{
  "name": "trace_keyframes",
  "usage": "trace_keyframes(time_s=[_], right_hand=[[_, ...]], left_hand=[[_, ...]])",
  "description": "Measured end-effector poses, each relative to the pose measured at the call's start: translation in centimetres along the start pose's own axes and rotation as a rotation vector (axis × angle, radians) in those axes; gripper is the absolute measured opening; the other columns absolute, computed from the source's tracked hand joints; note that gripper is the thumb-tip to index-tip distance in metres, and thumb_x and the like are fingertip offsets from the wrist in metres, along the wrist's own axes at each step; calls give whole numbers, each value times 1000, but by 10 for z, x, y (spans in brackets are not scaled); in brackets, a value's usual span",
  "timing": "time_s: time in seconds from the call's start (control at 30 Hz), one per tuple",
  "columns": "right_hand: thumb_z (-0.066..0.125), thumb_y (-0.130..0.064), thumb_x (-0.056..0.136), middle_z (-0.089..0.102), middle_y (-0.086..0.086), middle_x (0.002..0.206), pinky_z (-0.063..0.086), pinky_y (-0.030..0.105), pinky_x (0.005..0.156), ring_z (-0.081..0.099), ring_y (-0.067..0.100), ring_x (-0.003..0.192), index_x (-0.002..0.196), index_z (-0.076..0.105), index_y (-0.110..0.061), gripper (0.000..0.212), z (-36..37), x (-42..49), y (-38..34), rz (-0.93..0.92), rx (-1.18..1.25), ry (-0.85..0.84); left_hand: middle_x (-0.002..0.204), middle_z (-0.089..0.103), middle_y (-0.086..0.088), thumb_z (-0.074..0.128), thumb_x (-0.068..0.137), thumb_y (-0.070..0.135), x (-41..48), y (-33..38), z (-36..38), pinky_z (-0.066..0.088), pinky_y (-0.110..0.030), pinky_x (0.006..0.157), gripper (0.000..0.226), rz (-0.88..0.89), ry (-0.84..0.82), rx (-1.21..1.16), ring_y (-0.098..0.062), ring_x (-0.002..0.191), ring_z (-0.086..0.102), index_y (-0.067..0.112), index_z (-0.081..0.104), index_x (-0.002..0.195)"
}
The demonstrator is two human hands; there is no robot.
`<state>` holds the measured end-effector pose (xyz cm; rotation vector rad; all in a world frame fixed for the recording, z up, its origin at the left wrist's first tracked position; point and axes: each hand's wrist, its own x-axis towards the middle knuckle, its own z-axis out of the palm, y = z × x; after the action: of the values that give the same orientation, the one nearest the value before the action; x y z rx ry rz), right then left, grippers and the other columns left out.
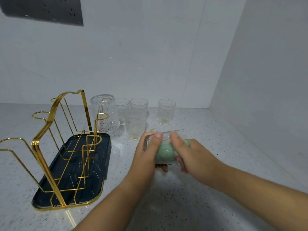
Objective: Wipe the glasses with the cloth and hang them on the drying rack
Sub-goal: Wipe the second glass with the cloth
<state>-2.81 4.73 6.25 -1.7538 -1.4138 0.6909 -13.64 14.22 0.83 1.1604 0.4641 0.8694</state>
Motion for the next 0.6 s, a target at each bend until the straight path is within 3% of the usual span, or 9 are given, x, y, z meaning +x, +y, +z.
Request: trace_keyframes(time_s=[0.07,0.13,0.17,0.23,0.33,0.43,0.47,0.53,0.6], right_hand=[[16,-70,100,50,-12,53,44,22,67,46,2,53,56,54,-29,71,4,-1,-2,-265,-343,38],[13,-68,101,58,-13,67,41,33,82,52,7,68,70,60,-28,69,1,5,2,-396,-684,40],[13,-67,101,61,-12,72,39,34,86,54,9,73,75,64,-26,70,-4,9,3,-416,-780,-12],[13,-64,103,61,-10,71,37,34,87,54,12,73,73,64,-23,72,-9,17,6,-465,-789,-34],[20,-61,105,49,-10,56,40,26,73,45,5,57,58,52,-26,66,1,15,5,-409,-507,94],[30,-58,103,44,-8,45,37,12,53,41,1,40,47,51,-22,69,7,8,-1,-117,-15,138],[32,-67,98,49,1,49,44,15,55,47,3,42,52,54,-16,72,5,12,-2,2,70,137],[40,-90,80,69,31,84,61,38,88,74,25,73,83,64,8,101,-3,17,6,163,192,97],[50,-96,62,64,35,119,49,62,104,66,51,108,115,61,11,120,-4,17,0,259,309,100]], left_hand=[[107,73,-33,61,88,60,4,2,-4,58,-46,75,74,-178,-31,-131,-42,89,71,-6,68,120],[131,68,-33,63,89,61,7,7,-10,47,-57,106,73,-291,-97,-231,-50,126,62,-1,72,128],[138,64,-32,66,86,60,9,9,-13,45,-55,108,74,-331,-139,-275,-51,133,57,1,72,130],[134,66,-29,76,77,62,12,12,-16,54,-44,85,76,-365,-208,-311,-47,115,64,6,75,127],[90,72,-17,61,86,67,9,10,-12,50,-28,47,71,-300,-181,-211,-22,65,64,4,79,113],[77,67,-12,67,82,69,2,3,-11,45,-28,41,70,-104,-109,-64,-20,52,60,12,60,123],[78,66,-10,68,80,67,0,1,-11,46,-29,42,60,-58,-116,-25,-20,55,60,24,58,121],[82,65,-5,69,81,63,-5,-1,-12,47,-32,45,41,-6,-130,79,-19,62,60,42,56,114],[79,63,-1,68,80,61,-7,-1,-11,46,-33,45,41,70,-112,172,-19,59,56,44,53,114]])
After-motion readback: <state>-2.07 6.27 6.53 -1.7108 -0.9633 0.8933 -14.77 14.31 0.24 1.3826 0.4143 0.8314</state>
